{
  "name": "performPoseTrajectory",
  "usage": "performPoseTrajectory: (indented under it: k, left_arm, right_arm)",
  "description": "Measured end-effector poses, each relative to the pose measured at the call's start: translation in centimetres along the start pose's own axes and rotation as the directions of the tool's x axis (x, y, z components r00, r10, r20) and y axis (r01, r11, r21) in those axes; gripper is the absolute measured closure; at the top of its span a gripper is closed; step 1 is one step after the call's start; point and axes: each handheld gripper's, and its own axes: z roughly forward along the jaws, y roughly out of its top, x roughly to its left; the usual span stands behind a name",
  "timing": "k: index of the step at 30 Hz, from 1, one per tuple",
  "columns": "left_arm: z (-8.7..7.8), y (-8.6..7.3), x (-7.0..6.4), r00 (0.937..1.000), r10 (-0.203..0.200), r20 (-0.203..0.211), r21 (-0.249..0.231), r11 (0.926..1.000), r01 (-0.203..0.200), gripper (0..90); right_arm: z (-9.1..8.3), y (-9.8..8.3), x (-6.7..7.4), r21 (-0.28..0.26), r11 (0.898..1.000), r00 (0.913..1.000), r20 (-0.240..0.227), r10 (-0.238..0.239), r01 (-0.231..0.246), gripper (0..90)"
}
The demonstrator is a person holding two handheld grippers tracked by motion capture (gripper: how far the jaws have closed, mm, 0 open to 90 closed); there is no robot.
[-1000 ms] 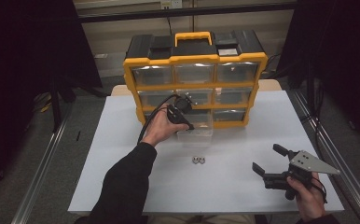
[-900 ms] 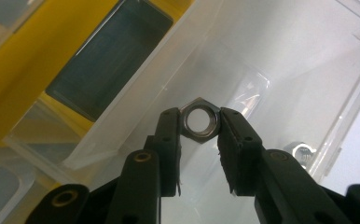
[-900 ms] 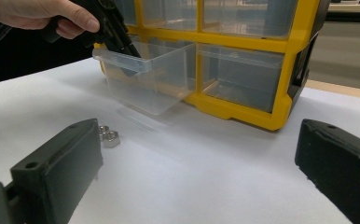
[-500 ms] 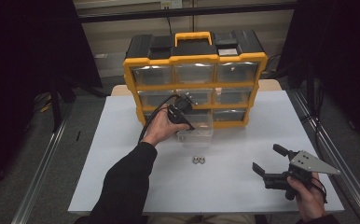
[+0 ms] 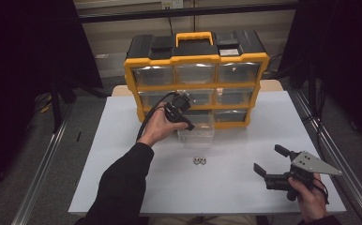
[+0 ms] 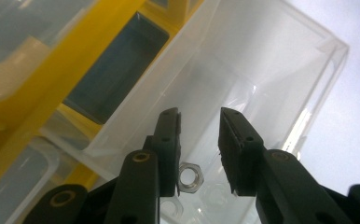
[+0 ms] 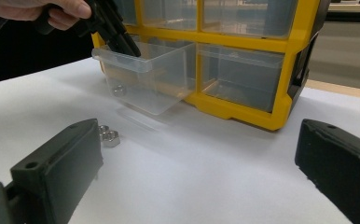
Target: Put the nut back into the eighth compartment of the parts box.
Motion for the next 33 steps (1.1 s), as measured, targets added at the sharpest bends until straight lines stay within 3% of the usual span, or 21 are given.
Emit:
performPoseTrajectory:
  k: [1, 7, 8, 12, 13, 16, 19, 21, 22, 23, 24, 30, 31, 32, 33]
  left_arm:
    - [-0.1, 0.0, -0.2, 0.9998, -0.019, 0.006, -0.016, 0.9997, 0.019, 68.8]
    - [-0.9, -0.2, -0.4, 1.0000, -0.003, 0.008, -0.034, 0.9994, 0.003, 62.1]
    - [-1.0, -0.2, -0.5, 1.0000, 0.001, 0.003, -0.040, 0.9992, 0.000, 56.3]
    - [-1.8, -0.3, -1.0, 0.9997, 0.023, -0.005, -0.065, 0.9976, -0.023, 49.2]
    - [-2.1, -0.5, -1.2, 0.9995, 0.029, -0.017, -0.082, 0.9962, -0.030, 43.0]
    - [-2.4, -0.7, -1.5, 0.9993, 0.034, -0.016, -0.094, 0.9949, -0.035, 35.7]
    - [-2.5, -0.9, -1.7, 0.9992, 0.028, -0.028, -0.089, 0.9956, -0.030, 29.3]
    - [-2.8, -1.3, -2.0, 0.9994, 0.019, -0.029, -0.127, 0.9917, -0.022, 27.4]
    - [-2.8, -1.3, -2.0, 0.9994, 0.019, -0.029, -0.127, 0.9917, -0.022, 24.9]
    - [-3.0, -1.4, -1.9, 0.9977, 0.059, -0.032, -0.097, 0.9933, -0.062, 24.9]
    - [-3.1, -1.5, -2.0, 0.9977, 0.057, -0.035, -0.091, 0.9940, -0.060, 18.6]
    - [-3.1, -2.3, -2.3, 0.9987, 0.039, -0.034, -0.079, 0.9960, -0.042, 11.7]
    - [-3.0, -2.5, -2.5, 0.9996, 0.010, -0.027, -0.094, 0.9955, -0.013, 11.6]
    - [-3.1, -2.6, -2.3, 0.9991, 0.037, -0.020, -0.072, 0.9967, -0.038, 11.6]
    - [-3.2, -2.7, -2.4, 0.9990, 0.038, -0.023, -0.067, 0.9969, -0.040, 11.2]
  right_arm:
    - [0.0, 0.0, 0.0, -0.001, 1.000, 1.0000, 0.003, -0.002, 0.002, 0.7]
    - [0.0, 0.0, 0.0, 0.000, 1.000, 1.0000, 0.002, -0.003, 0.003, 0.7]
    - [0.0, 0.0, 0.0, 0.000, 1.000, 1.0000, 0.002, -0.002, 0.002, 0.7]
    - [0.0, 0.0, 0.0, 0.000, 1.000, 1.0000, 0.005, -0.004, 0.004, 0.7]
    - [-0.1, 0.0, 0.0, 0.002, 1.000, 1.0000, 0.004, -0.002, 0.002, 0.7]
    - [0.0, 0.0, 0.0, 0.000, 1.000, 1.0000, 0.005, -0.002, 0.002, 0.7]
    - [0.0, 0.0, 0.1, 0.002, 1.000, 1.0000, 0.004, -0.004, 0.003, 0.7]
    - [0.0, 0.0, 0.0, 0.002, 1.000, 1.0000, 0.005, -0.001, 0.001, 0.7]
    - [0.0, 0.0, 0.0, 0.002, 1.000, 1.0000, 0.005, -0.001, 0.001, 0.7]
    - [0.0, 0.0, 0.0, 0.004, 1.000, 1.0000, 0.003, -0.001, 0.001, 0.7]
    - [0.0, 0.0, 0.1, 0.006, 1.000, 1.0000, 0.004, 0.001, -0.001, 0.7]
    - [0.0, 0.0, 0.1, 0.006, 1.000, 1.0000, 0.005, 0.000, 0.000, 0.7]
    - [0.1, 0.0, 0.1, 0.007, 1.000, 1.0000, 0.003, 0.000, 0.000, 0.7]
    - [0.1, 0.0, 0.1, 0.007, 1.000, 1.0000, 0.003, 0.000, 0.000, 0.7]
    - [0.1, 0.0, 0.1, 0.006, 1.000, 1.0000, 0.003, 0.000, 0.000, 0.7]
